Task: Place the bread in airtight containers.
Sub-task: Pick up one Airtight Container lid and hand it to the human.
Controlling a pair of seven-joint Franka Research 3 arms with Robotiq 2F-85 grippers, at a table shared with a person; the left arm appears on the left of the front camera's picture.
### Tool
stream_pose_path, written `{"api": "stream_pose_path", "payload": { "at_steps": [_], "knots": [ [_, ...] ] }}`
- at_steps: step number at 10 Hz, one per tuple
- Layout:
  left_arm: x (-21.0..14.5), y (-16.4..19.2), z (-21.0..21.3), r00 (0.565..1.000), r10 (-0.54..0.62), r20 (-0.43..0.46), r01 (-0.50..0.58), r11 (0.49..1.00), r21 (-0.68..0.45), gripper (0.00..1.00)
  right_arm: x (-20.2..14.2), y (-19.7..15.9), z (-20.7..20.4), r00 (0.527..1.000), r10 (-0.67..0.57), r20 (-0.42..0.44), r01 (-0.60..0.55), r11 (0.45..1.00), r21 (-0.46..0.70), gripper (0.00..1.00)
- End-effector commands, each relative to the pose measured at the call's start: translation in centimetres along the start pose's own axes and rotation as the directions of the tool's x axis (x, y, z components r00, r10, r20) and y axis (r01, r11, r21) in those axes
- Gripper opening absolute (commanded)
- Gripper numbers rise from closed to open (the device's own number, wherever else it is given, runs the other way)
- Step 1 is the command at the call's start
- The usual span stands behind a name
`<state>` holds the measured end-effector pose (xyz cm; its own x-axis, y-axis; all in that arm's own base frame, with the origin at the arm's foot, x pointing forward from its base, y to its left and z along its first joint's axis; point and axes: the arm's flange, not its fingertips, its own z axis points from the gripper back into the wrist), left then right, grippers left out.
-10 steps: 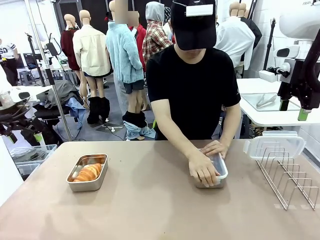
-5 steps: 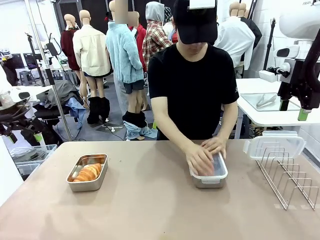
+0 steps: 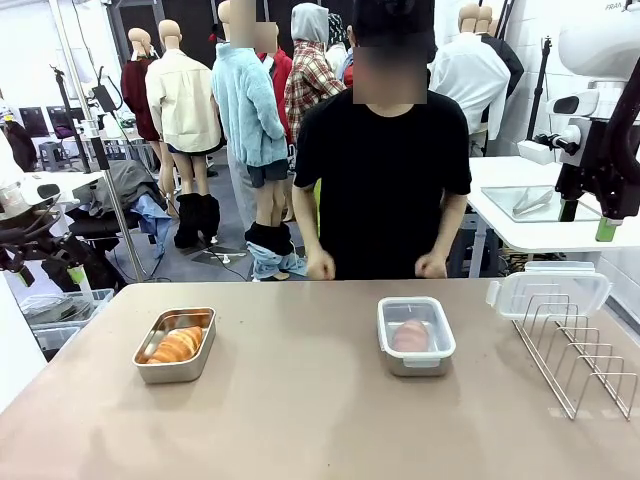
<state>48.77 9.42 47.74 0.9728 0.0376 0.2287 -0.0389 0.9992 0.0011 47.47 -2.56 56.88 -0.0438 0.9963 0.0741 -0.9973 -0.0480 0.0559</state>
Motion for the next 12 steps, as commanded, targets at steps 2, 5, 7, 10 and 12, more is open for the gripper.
{"api": "stream_pose_path", "payload": {
  "at_steps": [2, 5, 7, 10, 12],
  "knots": [
    [-0.18, 0.19, 0.05, 1.0, 0.003, 0.009, -0.003, 1.0, 0.0, 1.0, 0.1, 0.16, -0.11, 1.0, -0.009, -0.007, 0.009, 1.0, -0.009, 1.0],
    [-0.18, 0.19, 0.05, 1.0, 0.003, 0.009, -0.003, 1.0, 0.0, 1.0, 0.1, 0.16, -0.11, 1.0, -0.009, -0.007, 0.009, 1.0, -0.009, 1.0],
    [-0.18, 0.19, 0.05, 1.0, 0.003, 0.009, -0.003, 1.0, 0.0, 1.0, 0.1, 0.16, -0.11, 1.0, -0.009, -0.007, 0.009, 1.0, -0.009, 1.0],
    [-0.18, 0.19, 0.05, 1.0, 0.003, 0.009, -0.003, 1.0, 0.0, 1.0, 0.1, 0.16, -0.11, 1.0, -0.009, -0.007, 0.009, 1.0, -0.009, 1.0],
    [-0.18, 0.19, 0.05, 1.0, 0.003, 0.009, -0.003, 1.0, 0.0, 1.0, 0.1, 0.16, -0.11, 1.0, -0.009, -0.007, 0.009, 1.0, -0.009, 1.0]
  ]
}}
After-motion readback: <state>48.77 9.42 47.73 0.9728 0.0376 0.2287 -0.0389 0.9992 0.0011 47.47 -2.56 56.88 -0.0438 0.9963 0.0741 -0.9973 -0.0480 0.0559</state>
